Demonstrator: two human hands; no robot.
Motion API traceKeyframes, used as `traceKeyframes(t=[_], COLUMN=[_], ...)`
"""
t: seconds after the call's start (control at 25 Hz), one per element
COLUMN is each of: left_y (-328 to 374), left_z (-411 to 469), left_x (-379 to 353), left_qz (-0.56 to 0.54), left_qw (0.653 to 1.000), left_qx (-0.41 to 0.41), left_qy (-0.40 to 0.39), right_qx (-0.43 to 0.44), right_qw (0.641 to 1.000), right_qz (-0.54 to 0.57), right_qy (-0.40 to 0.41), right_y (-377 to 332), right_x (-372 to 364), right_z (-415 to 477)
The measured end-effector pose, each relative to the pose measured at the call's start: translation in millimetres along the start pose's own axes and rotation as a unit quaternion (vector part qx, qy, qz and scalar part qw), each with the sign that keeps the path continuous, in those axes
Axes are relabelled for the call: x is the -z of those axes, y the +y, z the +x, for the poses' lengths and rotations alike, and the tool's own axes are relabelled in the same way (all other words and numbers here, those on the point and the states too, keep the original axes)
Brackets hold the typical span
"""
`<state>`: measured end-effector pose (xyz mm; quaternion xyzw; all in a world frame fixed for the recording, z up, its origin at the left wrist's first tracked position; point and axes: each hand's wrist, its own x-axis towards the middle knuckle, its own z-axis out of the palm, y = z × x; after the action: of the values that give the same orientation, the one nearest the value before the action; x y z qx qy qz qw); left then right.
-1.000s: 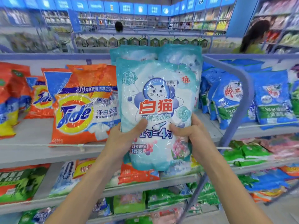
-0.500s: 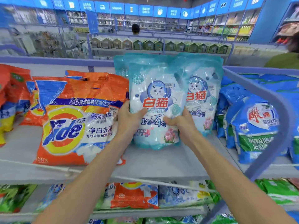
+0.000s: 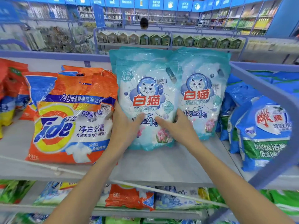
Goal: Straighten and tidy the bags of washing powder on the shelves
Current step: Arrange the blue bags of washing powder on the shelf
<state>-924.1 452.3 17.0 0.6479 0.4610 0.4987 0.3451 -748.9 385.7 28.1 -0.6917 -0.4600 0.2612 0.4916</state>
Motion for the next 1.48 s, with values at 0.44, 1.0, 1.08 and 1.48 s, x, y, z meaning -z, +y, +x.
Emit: traceKeyframes(t=[0.44, 1.0, 1.08, 1.48], left_y=[-10, -9, -5, 4], left_z=[-31, -68, -78, -156], left_x=[16, 31, 38, 100], left_qz=[0.123, 0.280, 0.291, 0.393], left_qw=[0.986, 0.949, 0.942, 0.899], left_qx=[0.001, -0.070, -0.072, -0.100], left_qy=[-0.111, -0.130, -0.150, -0.165], right_qx=[0.016, 0.077, 0.089, 0.118], right_qw=[0.996, 0.975, 0.963, 0.926], right_qz=[0.015, -0.202, -0.250, -0.357], right_qy=[-0.088, 0.056, 0.046, -0.019], right_y=[6, 9, 7, 12], right_x=[-18, -31, -30, -7], right_z=[-15, -61, -73, -181])
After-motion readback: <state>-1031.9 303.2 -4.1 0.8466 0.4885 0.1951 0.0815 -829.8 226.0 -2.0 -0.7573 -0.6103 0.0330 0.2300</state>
